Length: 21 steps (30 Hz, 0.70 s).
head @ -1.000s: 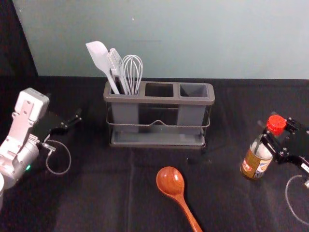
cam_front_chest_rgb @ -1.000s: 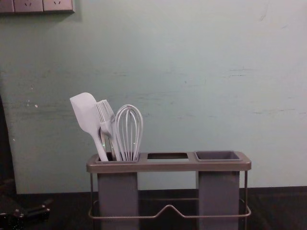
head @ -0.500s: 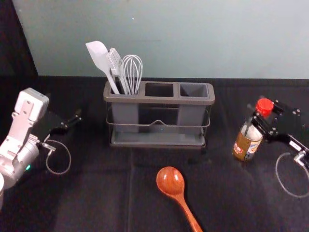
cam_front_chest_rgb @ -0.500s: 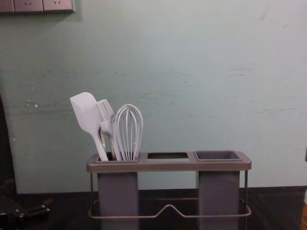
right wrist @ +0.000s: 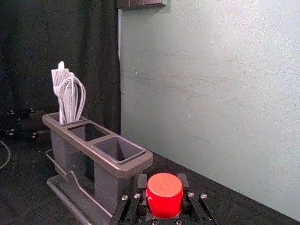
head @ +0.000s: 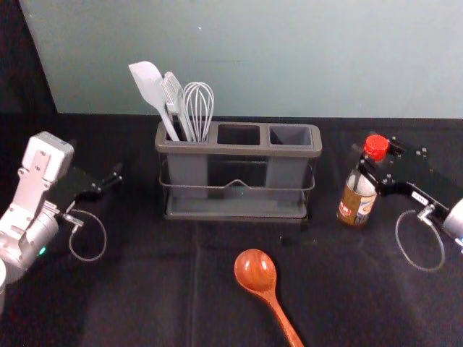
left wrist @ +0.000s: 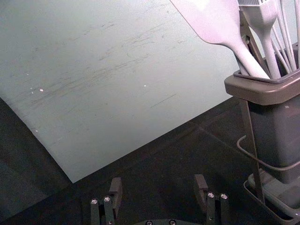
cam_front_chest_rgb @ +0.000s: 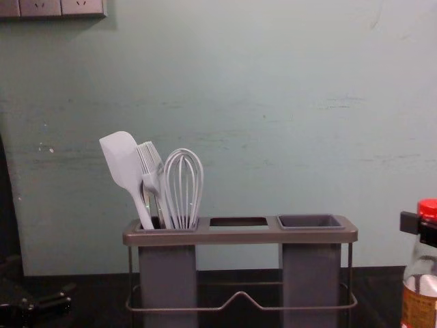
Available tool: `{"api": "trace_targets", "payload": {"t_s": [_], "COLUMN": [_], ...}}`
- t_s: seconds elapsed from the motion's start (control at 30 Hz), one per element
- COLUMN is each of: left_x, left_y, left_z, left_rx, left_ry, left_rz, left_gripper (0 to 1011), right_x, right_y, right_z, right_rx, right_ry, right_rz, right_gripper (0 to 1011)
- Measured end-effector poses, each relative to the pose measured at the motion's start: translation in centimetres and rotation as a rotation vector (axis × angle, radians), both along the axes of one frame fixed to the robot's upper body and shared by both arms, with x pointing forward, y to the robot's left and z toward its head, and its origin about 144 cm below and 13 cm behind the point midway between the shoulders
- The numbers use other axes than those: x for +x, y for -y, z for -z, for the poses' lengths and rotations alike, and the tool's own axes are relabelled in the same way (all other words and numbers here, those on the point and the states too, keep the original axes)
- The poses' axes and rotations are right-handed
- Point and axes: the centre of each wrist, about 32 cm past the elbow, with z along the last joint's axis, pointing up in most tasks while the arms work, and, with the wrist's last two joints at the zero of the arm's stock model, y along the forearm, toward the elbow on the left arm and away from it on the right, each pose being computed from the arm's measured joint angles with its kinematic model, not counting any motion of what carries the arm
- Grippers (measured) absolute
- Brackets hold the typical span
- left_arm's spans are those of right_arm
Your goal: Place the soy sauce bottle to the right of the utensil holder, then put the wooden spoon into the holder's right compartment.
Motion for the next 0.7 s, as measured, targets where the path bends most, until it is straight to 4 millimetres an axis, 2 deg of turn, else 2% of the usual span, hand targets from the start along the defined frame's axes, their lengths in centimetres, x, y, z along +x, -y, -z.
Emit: {"api": "trace_targets", "payload": {"t_s": [0.7], "left_x": [0.0], "left_y": [0.0], "left_z": [0.0], "left_rx": [0.0], "left_ry": [0.0], "left_rz": [0.0], "left_gripper": [1005], "right_x": [2.5], "right_y": [-1.9], "right_z": [0.2], "right_rx": [0.014], "right_ry": [0.001], "right_rz": [0.014], "right_gripper": [382]}}
